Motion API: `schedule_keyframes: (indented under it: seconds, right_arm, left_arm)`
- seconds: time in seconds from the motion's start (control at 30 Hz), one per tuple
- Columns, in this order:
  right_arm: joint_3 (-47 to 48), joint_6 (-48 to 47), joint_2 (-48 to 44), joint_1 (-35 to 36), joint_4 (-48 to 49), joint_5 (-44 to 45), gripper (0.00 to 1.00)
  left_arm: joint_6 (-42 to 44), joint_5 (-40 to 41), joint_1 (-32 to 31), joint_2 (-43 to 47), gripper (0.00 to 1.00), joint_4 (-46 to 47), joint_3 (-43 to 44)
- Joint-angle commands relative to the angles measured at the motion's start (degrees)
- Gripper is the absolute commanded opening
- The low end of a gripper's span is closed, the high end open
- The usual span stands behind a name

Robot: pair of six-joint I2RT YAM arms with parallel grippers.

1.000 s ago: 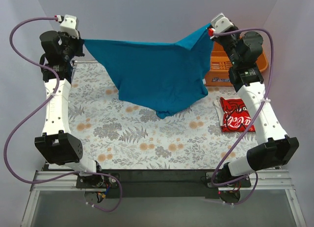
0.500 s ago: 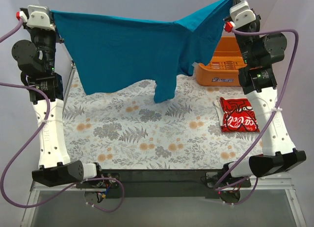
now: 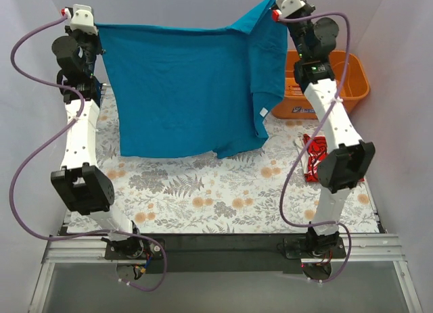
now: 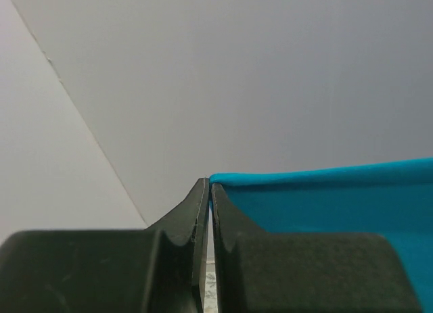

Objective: Fold and stack the t-shirts
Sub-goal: Flatten the tshirt out

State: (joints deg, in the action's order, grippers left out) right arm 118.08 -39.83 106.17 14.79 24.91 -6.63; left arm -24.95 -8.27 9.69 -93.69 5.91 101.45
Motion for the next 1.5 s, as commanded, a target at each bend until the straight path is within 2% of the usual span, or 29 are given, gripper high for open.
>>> schedule_keyframes:
  seconds: [0.0, 0.03, 0.13, 0.3, 0.43, 0.57, 0.67, 0.77, 0.8, 0.83, 0.93, 1.07, 1.13, 1.3, 1.37, 1.47]
  right_arm:
    - [10.7, -1.0, 5.7, 0.4, 9.0, 1.9, 0.01]
    - [16.4, -1.2, 9.3, 0.6, 9.6, 2.1, 0.01]
    - [23.4, -3.9, 13.4, 1.2, 14.5, 1.1, 0.01]
    - [19.6, -6.4, 9.6, 1.7, 24.3, 0.9, 0.01]
    - [19.2, -7.8, 9.9, 0.9, 26.2, 2.1, 0.01]
    - [10.8, -3.9, 8.9, 0.2, 26.7, 1.2, 0.01]
    - [-1.9, -2.7, 6.3, 0.4, 27.3, -2.7, 0.01]
    - [-17.0, -4.5, 2.9, 1.1, 27.9, -6.5, 0.01]
    - [-21.4, -5.9, 1.8, 1.1, 27.9, -8.3, 0.01]
    - [-28.7, -7.0, -0.4, 1.1, 28.1, -9.2, 0.01]
    - [-41.6, -9.1, -4.0, 1.2, 28.1, -10.2, 0.01]
    - [-48.0, -11.3, -5.5, 1.0, 27.4, -10.4, 0.01]
    - [-47.1, -10.4, -4.8, 1.1, 26.0, -9.8, 0.01]
    - [-36.0, -8.9, 0.2, 1.1, 22.0, -7.2, 0.01]
    - [-32.5, -8.1, 1.0, 1.1, 21.8, -6.1, 0.01]
    - [-26.9, -6.1, -0.1, 1.0, 21.9, -2.4, 0.01]
  left_arm:
    - [-2.6, -1.0, 0.6, -5.0, 0.00, 7.7, 7.8]
    - [-3.0, -0.8, 0.7, -6.4, 0.00, 9.9, 9.3]
    - [-5.4, -1.1, 1.3, -10.7, 0.00, 14.3, 16.6]
    - [-6.6, -0.7, 2.6, -13.4, 0.00, 21.0, 25.2]
    - [-6.9, -1.2, 4.0, -13.6, 0.00, 23.5, 24.4]
    - [-6.4, -4.5, 4.5, -12.1, 0.00, 23.8, 15.6]
    - [-3.4, -7.9, 4.5, -8.9, 0.00, 26.7, -2.2]
    - [-1.2, -9.2, 4.5, -5.4, 0.00, 28.4, -13.6]
    - [-0.1, -10.3, 4.5, -3.9, 0.00, 28.2, -20.3]
    - [0.2, -11.4, 4.5, -3.1, 0.00, 28.0, -23.1]
    - [1.3, -14.9, 4.5, -1.3, 0.00, 25.2, -31.6]
    - [1.6, -15.7, 4.5, -1.5, 0.00, 19.9, -34.7]
    - [2.3, -16.2, 4.5, -2.1, 0.00, 16.0, -33.4]
    - [-0.6, -15.7, 4.5, -6.4, 0.00, 9.9, -24.5]
    - [-2.6, -13.0, 4.8, -6.6, 0.00, 10.6, -20.1]
    - [-11.0, -10.0, 6.8, -3.8, 0.00, 15.7, -15.3]
